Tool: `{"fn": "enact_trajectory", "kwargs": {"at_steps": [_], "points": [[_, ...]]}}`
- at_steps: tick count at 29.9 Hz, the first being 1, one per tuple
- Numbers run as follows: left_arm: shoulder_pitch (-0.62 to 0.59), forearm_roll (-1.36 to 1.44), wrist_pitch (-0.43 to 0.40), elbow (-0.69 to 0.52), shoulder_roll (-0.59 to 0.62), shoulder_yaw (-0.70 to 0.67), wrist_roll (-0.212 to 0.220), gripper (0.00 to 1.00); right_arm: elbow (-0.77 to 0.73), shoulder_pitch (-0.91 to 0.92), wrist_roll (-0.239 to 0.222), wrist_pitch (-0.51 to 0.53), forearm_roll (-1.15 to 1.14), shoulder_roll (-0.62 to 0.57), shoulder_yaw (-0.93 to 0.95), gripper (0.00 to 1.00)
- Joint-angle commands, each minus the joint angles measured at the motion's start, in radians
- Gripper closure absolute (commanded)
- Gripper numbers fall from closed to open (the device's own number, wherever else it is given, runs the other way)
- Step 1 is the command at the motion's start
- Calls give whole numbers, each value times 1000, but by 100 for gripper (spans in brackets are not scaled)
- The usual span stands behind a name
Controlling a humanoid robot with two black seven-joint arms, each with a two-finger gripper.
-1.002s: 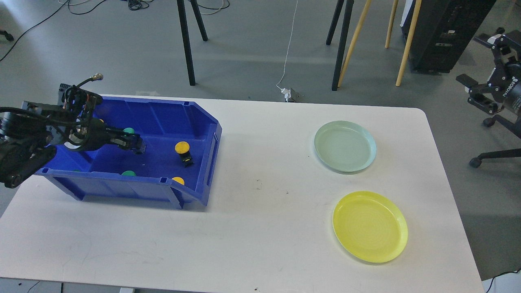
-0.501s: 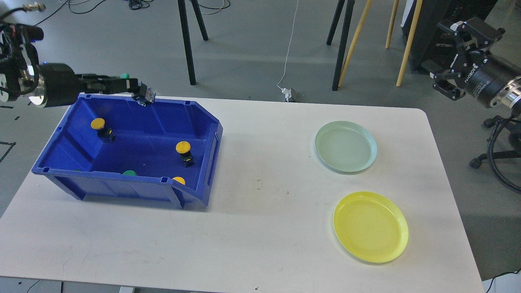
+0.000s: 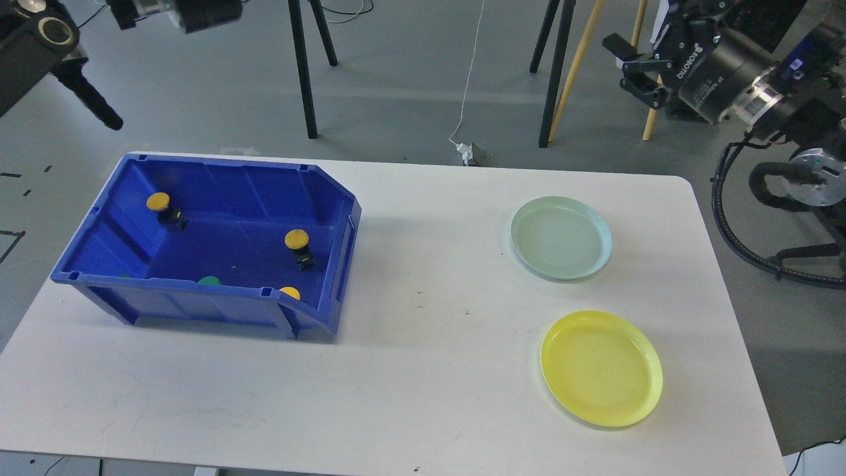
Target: Pass button and place on color plate
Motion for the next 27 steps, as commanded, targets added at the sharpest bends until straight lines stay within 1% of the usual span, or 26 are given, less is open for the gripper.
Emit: {"fn": "enact_trajectory", "kwargs": {"at_steps": [1,5,12,23,27], "points": [[-27,-5,0,68,-112,2,8,60,4,22,1,-3,4,48,14,2],[-44,-8,0,131,-201,2,8,61,5,23,6,-7,5,89,35,2],[-67,-22,0,214,-267,2,10,60,8,23,11,-11,10,117,49,2],[-88,-45,0,246,-301,2,10,60,16,39,15,-12,5,197,49,2],[-93,-48,0,251,-304,1,10,60,13,48,38,-27,5,209,43,4]]}}
